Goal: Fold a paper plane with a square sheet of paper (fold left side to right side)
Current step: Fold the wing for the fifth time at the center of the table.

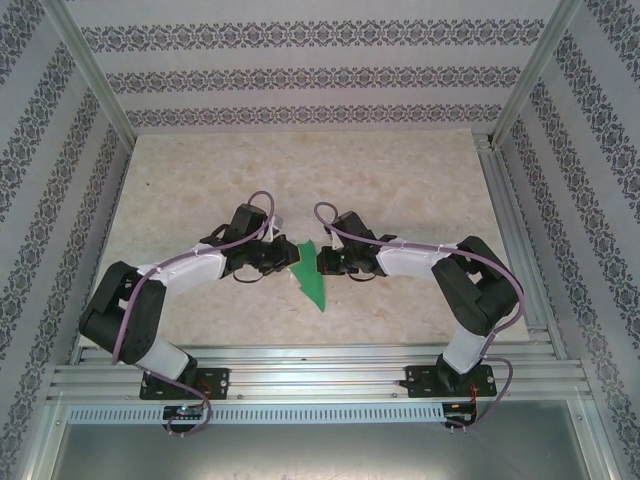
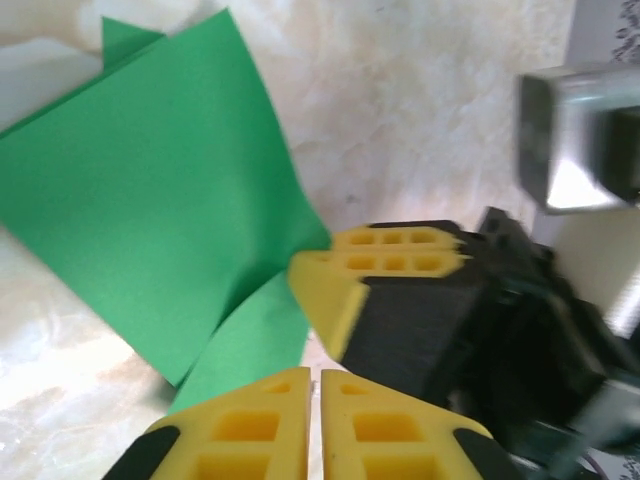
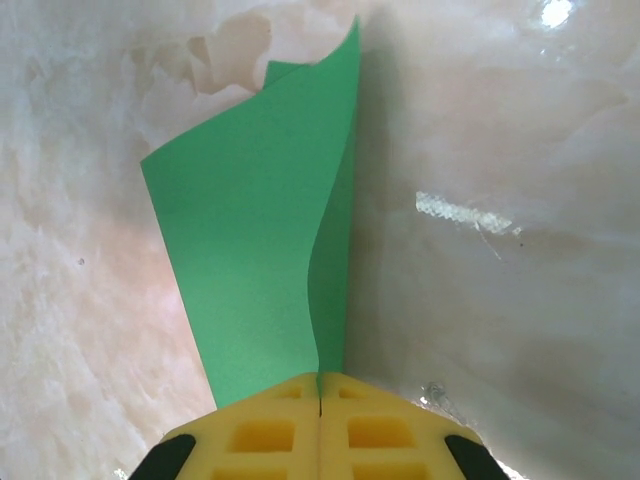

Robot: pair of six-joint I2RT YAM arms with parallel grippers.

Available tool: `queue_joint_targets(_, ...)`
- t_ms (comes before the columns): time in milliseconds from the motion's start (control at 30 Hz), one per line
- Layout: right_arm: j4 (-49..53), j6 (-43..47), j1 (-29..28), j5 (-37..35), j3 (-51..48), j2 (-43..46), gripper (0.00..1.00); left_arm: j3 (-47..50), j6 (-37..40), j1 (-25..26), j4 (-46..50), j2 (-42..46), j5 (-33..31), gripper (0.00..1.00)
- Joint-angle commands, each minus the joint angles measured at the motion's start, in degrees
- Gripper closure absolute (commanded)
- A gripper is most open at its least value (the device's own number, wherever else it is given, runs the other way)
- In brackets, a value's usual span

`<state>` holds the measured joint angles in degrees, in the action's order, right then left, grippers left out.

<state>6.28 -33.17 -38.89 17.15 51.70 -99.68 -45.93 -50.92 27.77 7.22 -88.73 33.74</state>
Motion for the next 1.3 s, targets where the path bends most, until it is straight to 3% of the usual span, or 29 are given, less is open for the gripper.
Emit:
queue_joint_targets(0, 1.01, 1.24, -0.71, -0.61, 1.44, 1.2, 0.95, -0.09, 0.04, -0.16, -3.08, -3.5, 2.56, 0.9)
queue_joint_targets(500, 3.12, 1.07, -0.25, -1.0, 1.82, 2.62, 0.89, -3.35, 0.73, -0.15, -4.94, -14.33, 0.86, 0.97)
queue_joint_targets(767, 3.54, 0.92, -0.66, 0.41, 2.46, 3.66, 0.8, -2.98, 1.78, 0.26, -3.6, -15.66, -0.44, 0.98)
queue_joint_targets(1100, 5.5, 1.54, -2.13, -0.14, 3.86, 3.2, 0.78, -2.92, 1.99, 0.46, -3.27, -16.17, -1.04, 0.99)
queue_joint_targets(1267, 9.17, 2.49, -2.63, -3.78, 3.75, 2.63, 0.68, -2.93, 2.04, 0.52, -3.27, -16.25, -1.03, 1.0)
